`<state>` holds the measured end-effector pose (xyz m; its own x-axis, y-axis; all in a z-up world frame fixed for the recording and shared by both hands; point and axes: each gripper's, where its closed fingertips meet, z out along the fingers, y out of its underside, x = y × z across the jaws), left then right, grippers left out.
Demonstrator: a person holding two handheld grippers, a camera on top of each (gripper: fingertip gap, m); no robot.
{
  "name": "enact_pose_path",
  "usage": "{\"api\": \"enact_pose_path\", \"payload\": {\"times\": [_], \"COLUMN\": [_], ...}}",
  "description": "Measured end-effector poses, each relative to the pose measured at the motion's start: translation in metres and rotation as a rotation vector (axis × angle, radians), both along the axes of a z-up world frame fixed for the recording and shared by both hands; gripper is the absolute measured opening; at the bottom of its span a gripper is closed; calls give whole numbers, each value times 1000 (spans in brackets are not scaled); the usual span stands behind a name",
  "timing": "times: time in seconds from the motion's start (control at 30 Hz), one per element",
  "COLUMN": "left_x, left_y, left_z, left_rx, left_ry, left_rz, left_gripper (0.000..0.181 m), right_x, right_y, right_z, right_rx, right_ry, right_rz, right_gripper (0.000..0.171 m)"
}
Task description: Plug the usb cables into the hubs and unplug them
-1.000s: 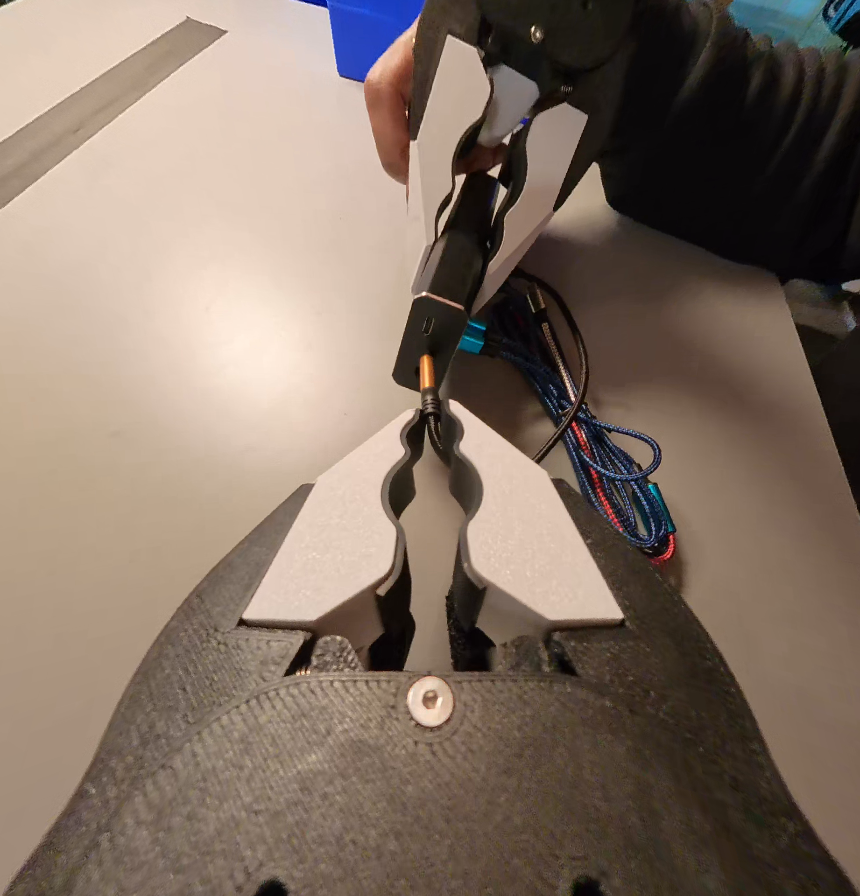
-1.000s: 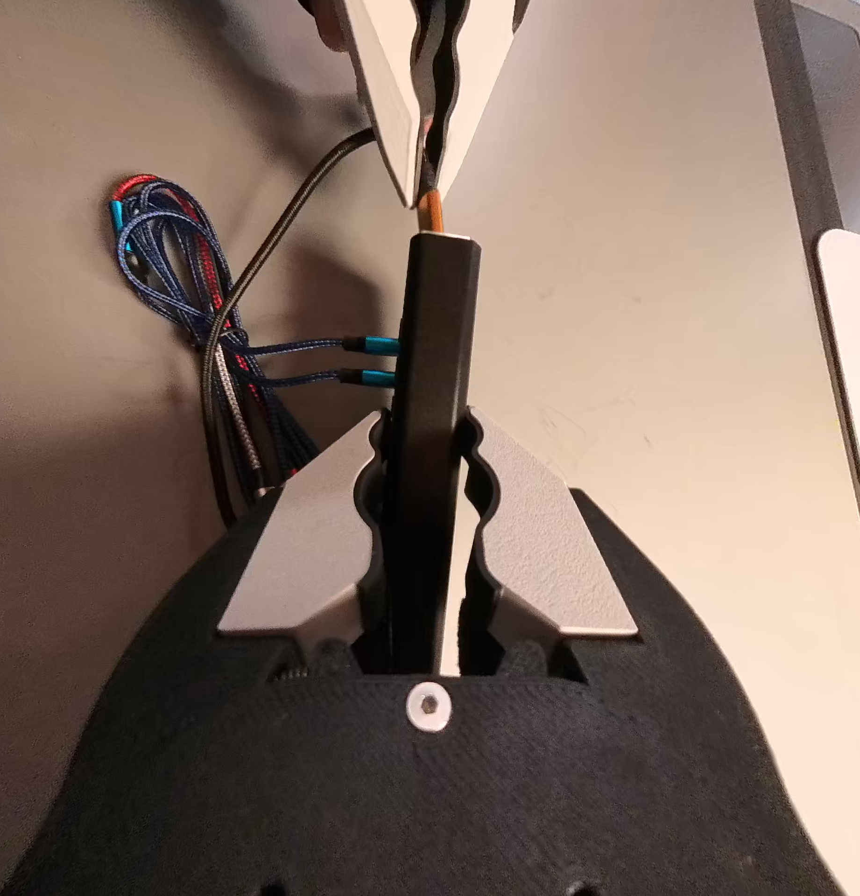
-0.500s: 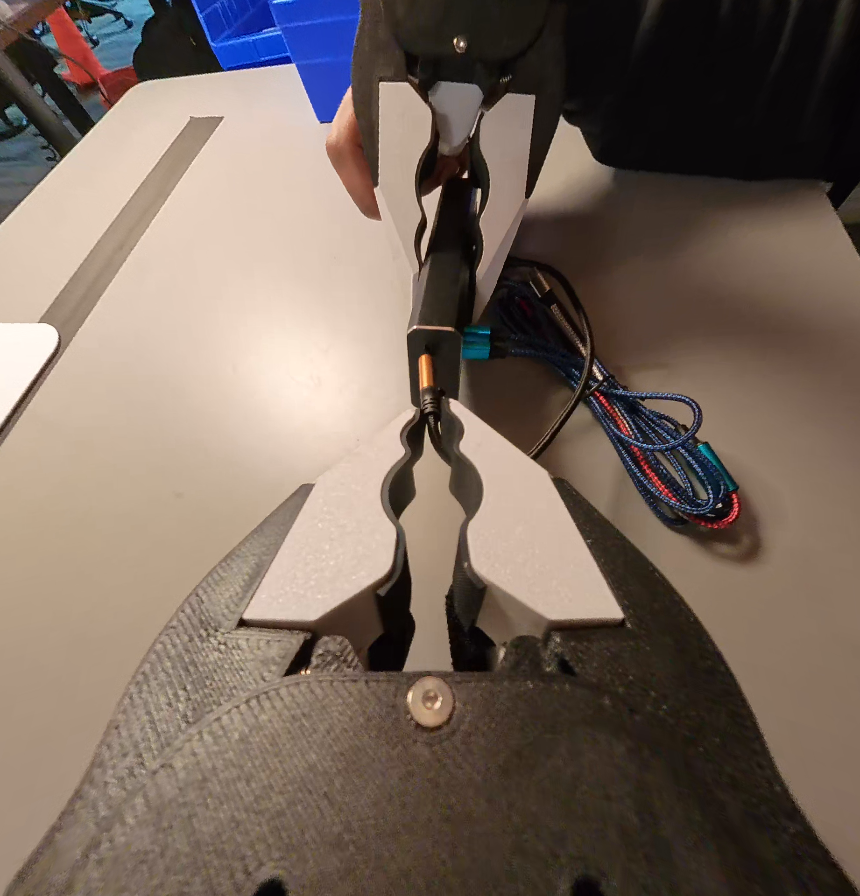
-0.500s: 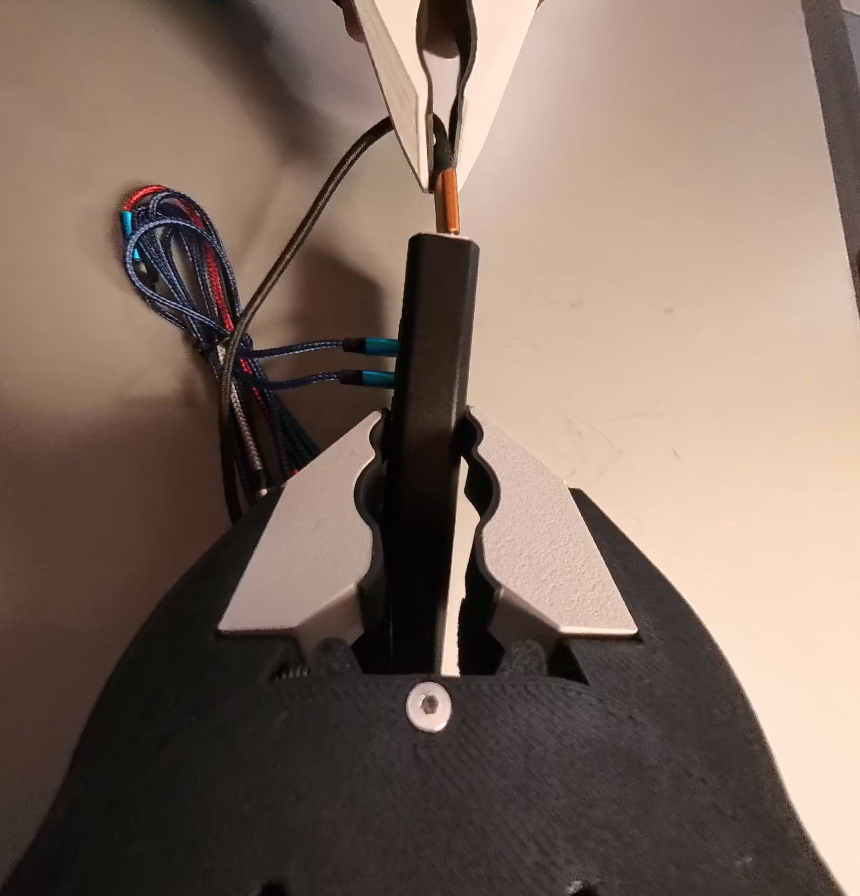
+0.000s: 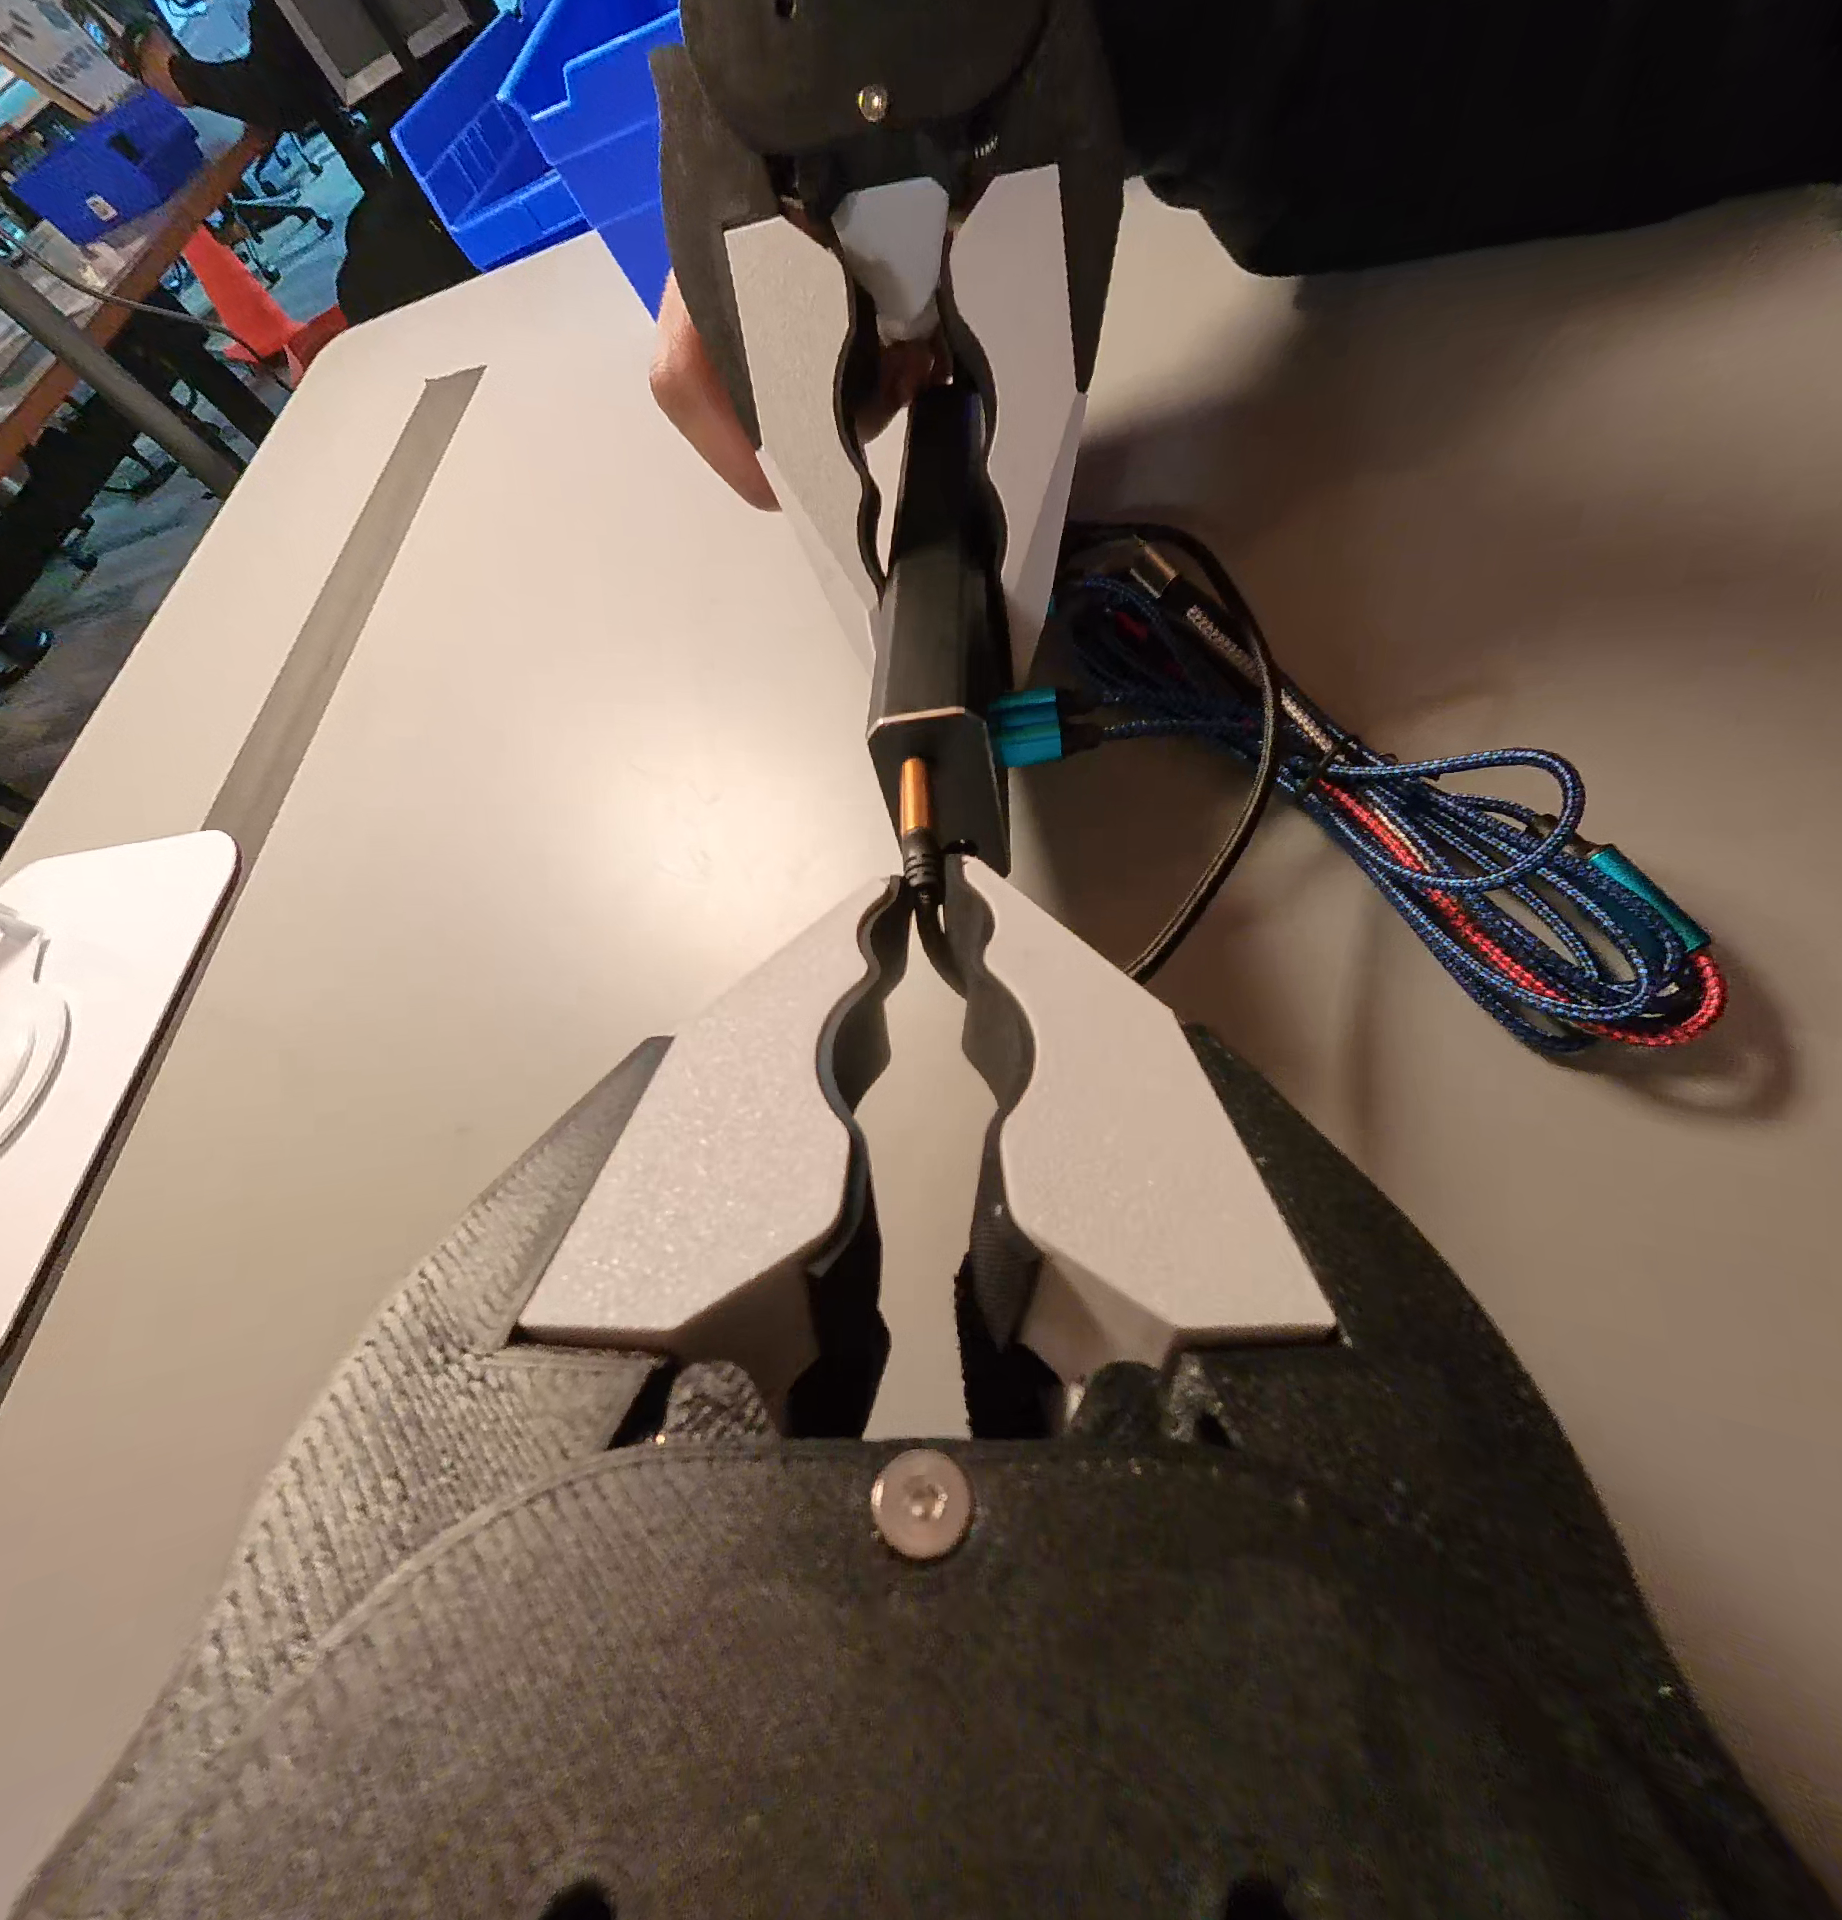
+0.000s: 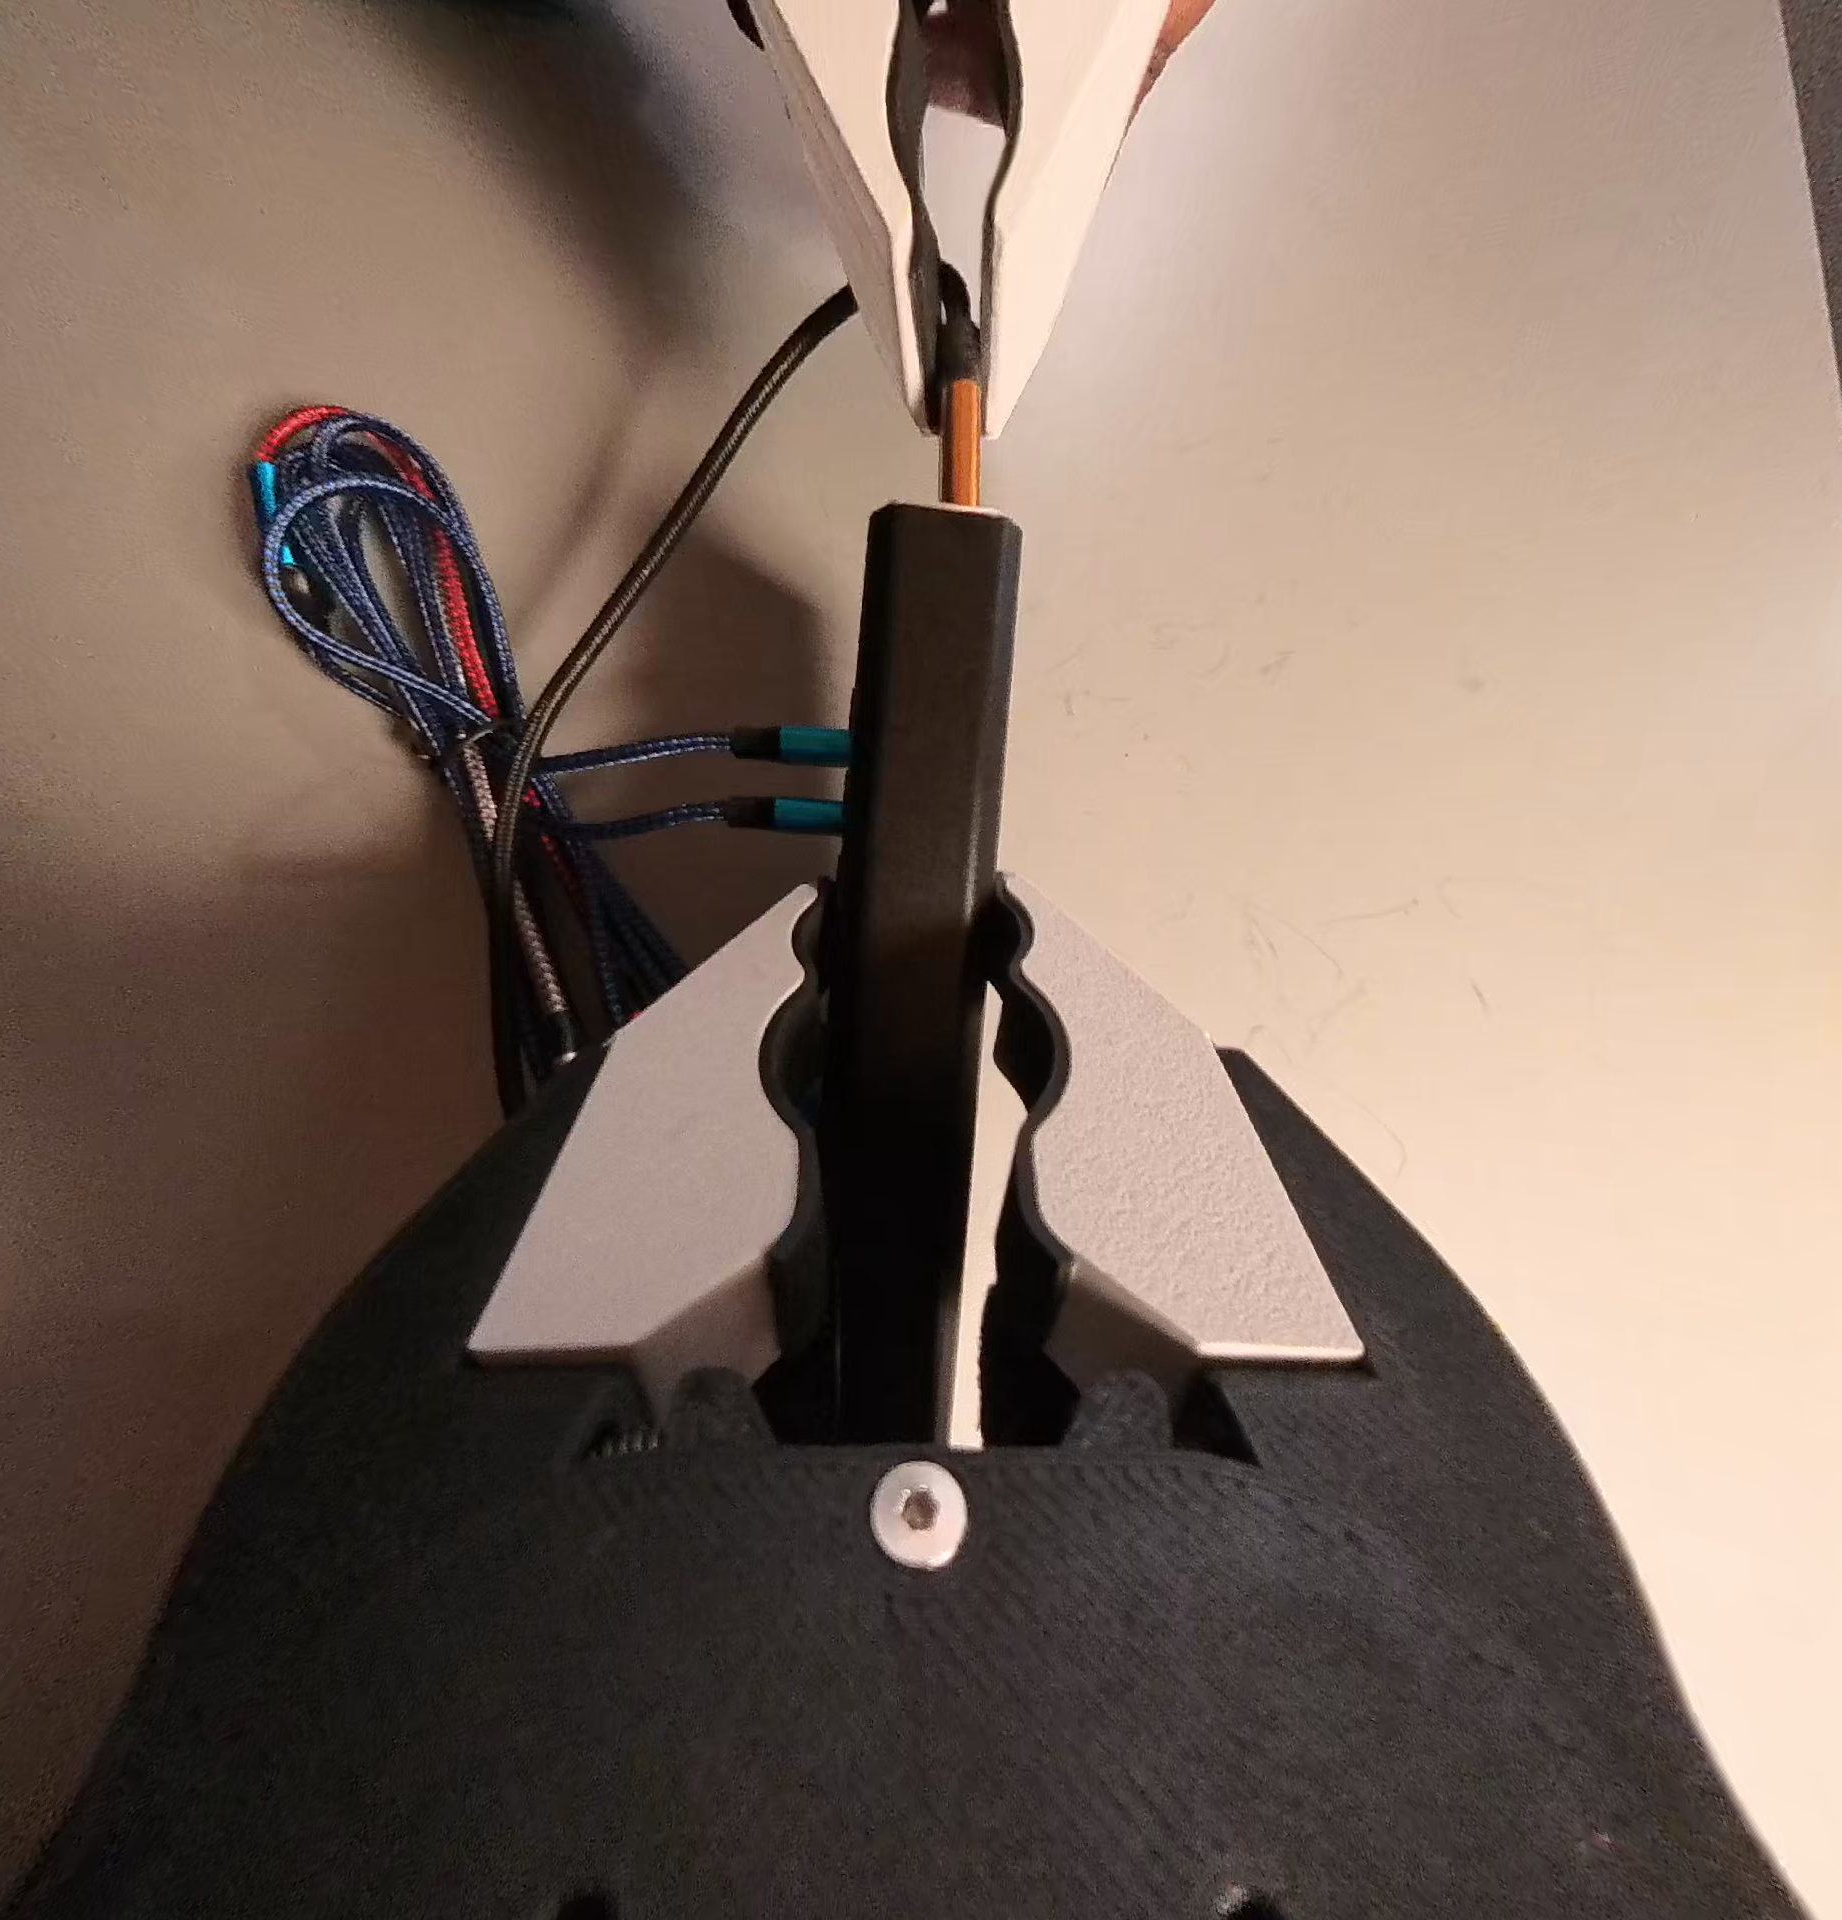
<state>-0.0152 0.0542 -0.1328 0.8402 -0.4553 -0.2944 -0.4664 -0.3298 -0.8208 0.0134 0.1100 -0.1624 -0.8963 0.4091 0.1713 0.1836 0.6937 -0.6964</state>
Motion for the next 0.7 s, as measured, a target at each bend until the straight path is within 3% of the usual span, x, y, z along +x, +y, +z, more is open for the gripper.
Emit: {"api": "enact_pose_path", "payload": {"times": [0.5,0.7], "left_x": [-2,-23], "left_y": [0,15], "left_z": [-5,5], "left_rx": [-26,80], "left_ry": [2,-101], "left_rz": [6,160], "left_gripper": [9,19], "right_x": [-2,-15], "right_y": [-4,11], "right_z": [-1,2], "right_rx": [79,31], "right_ry": [5,-13], "right_rz": [-14,-123], "right_gripper": [25,26]}}
